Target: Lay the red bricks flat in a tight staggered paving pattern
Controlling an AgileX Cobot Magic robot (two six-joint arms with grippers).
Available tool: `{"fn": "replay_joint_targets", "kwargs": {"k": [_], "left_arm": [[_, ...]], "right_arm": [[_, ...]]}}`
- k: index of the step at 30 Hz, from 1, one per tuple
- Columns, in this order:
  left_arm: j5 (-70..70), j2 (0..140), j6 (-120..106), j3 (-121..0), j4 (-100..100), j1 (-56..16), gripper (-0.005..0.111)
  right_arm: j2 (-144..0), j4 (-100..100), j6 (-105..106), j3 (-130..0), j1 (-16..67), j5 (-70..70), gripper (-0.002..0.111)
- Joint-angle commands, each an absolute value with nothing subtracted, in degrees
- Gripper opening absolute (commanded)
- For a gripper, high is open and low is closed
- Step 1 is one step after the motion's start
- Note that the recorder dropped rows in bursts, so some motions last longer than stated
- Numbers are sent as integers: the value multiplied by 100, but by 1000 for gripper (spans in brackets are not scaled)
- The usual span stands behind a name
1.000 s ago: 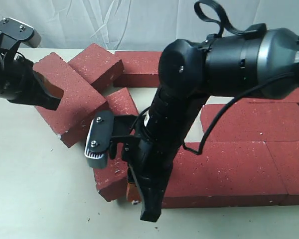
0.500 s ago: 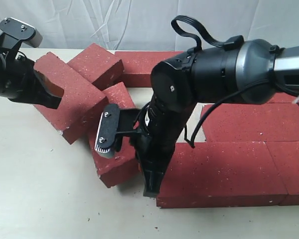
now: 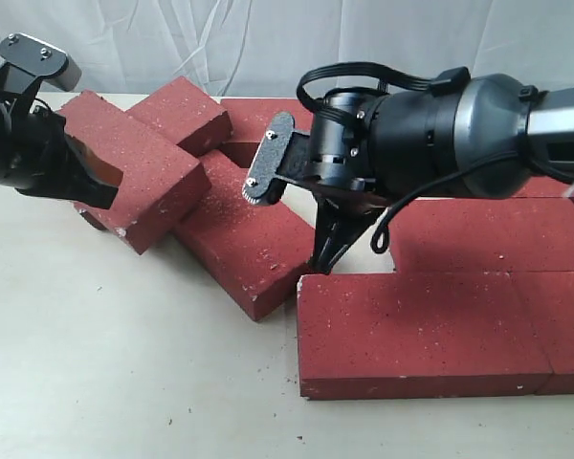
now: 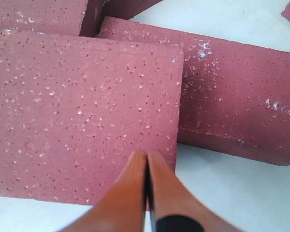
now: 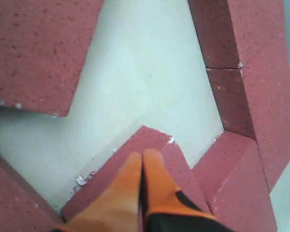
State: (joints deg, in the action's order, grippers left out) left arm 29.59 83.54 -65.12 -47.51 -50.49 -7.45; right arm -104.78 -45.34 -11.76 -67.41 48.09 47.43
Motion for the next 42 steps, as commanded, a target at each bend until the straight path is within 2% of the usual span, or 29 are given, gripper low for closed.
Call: {"fn": "replay_joint_targets", "kwargs": {"k": [1, 3, 7, 13, 29, 37, 42], "left_arm": [[2951, 8373, -6518, -4795, -5100, -770, 0], [2951, 8373, -6518, -4795, -5100, -770, 0], [2962, 8373, -6518, -4795, -5100, -770, 0], [2962, 8373, -6518, -4795, -5100, -770, 0], [2962, 8373, -6518, -4795, -5100, -770, 0], [2950, 8373, -6518, -4795, -5100, -770, 0], [2950, 8373, -6518, -4795, -5100, -770, 0]], "right_arm": [[-10365, -3423, -465, -6776, 4801, 3593, -1], [-10314, -1780, 1099, -6776, 4801, 3257, -1], [-10225, 989, 4286, -6776, 4801, 3884, -1], [-10366, 3199, 6406, -6776, 4801, 4124, -1], [-11244, 2862, 6288, -7076, 4801, 3657, -1], [-11280, 532, 4159, -7076, 4801, 3105, -1], [-11280, -64, 3566, -7076, 4801, 2829, -1]]}}
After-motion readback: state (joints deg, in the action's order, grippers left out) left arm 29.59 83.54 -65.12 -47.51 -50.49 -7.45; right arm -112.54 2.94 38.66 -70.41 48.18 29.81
